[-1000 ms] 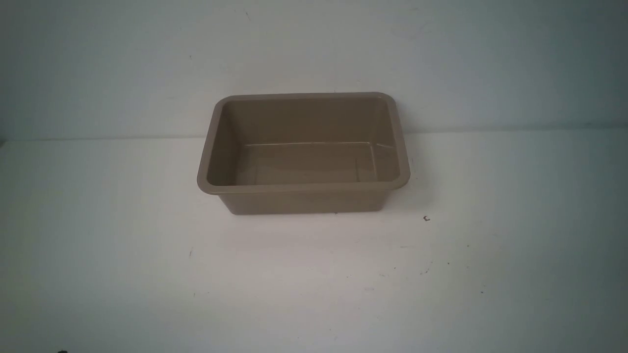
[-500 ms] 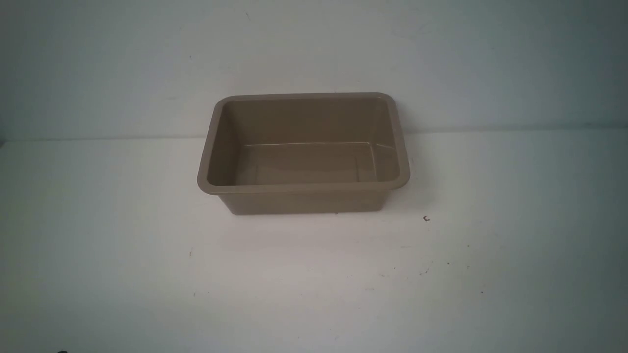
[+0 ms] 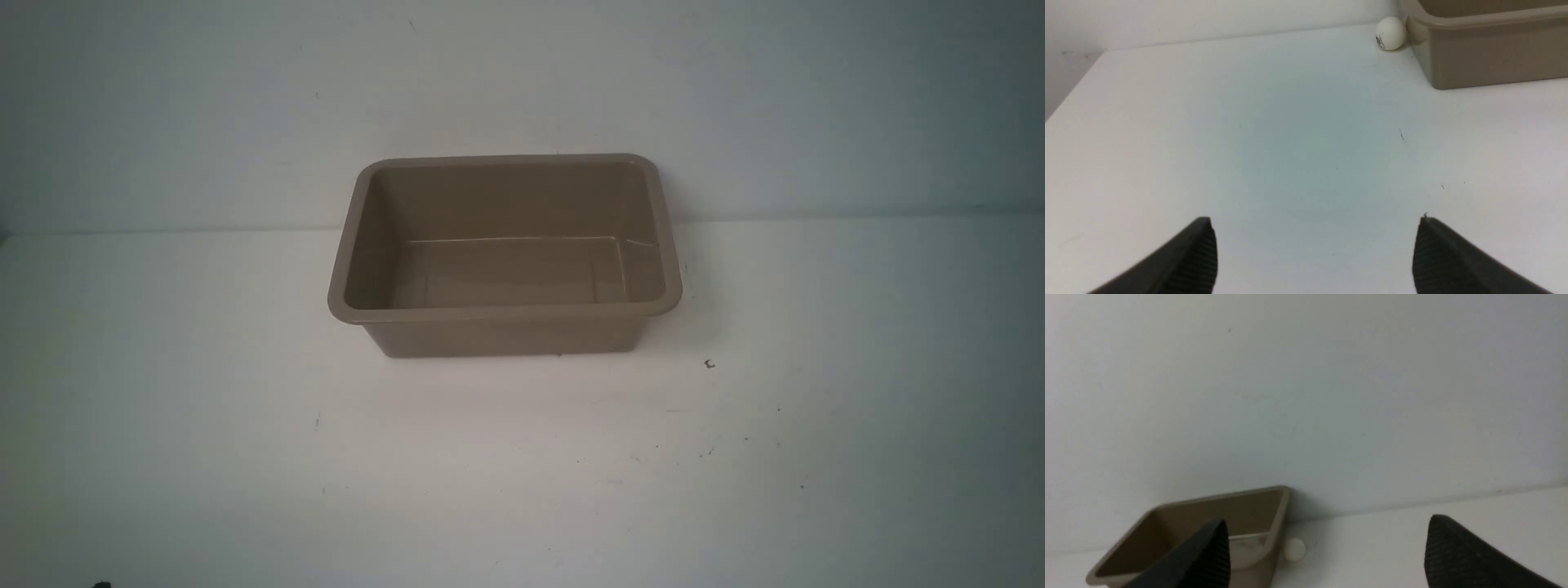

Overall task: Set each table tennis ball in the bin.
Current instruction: Use the right arm to clamp the table tennis ball closest to it

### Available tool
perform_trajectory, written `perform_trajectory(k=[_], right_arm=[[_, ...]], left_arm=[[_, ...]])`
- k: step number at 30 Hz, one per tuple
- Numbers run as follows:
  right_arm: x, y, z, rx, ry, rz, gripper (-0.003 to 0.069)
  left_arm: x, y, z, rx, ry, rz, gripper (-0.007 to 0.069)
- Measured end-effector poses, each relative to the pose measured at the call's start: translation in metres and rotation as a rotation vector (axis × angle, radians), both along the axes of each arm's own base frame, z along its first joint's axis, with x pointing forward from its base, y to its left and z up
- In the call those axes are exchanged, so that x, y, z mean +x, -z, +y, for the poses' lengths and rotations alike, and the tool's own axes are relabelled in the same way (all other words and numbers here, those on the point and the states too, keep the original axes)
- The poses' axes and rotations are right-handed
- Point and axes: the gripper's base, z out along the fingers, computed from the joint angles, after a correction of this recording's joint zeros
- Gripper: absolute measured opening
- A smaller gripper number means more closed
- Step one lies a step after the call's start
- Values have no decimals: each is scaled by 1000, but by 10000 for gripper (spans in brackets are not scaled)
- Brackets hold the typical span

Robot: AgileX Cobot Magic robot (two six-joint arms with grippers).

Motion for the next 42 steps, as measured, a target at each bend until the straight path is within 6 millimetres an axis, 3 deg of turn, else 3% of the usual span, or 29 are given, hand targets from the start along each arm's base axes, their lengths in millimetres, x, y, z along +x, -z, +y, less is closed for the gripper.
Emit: perform_trajectory(k=[3, 6, 10, 13, 18, 21, 22, 23, 26, 30, 33, 36, 42], right_arm=[[3, -6, 6, -79, -69, 75, 577], [7, -25, 14, -158, -171, 104, 577], [34, -51, 22, -242, -311, 189, 573], [75, -58, 24, -340, -406, 333, 556], [163, -48, 25, -435, -528, 483, 524], [228, -41, 25, -411, -596, 577, 516], [232, -37, 26, -407, -603, 592, 516], [256, -32, 26, -390, -637, 644, 516], [295, -17, 28, -346, -713, 739, 516], [363, 9, 31, -245, -750, 804, 516], [378, 20, 32, -221, -761, 815, 508], [380, 19, 33, -237, -788, 784, 484], [368, -8, 37, -248, -813, 679, 416]], left_arm=[[2, -7, -2, -62, 4, -74, 583], [3, -16, -3, -127, 4, -179, 583], [4, -26, -3, -283, -8, -280, 583], [3, -35, -2, -359, -14, -374, 583], [2, -46, 0, -396, -13, -490, 583], [1, -46, -3, -436, -15, -361, 583], [2, -45, -3, -434, -16, -347, 583], [2, -46, -4, -417, -17, -280, 583], [5, -46, -5, -375, -23, -172, 583], [14, -56, -6, -346, -27, -93, 583], [20, -64, -6, -327, -24, -63, 583], [25, -70, -7, -287, -16, -41, 583], [33, -73, -7, -234, -6, 1, 583]])
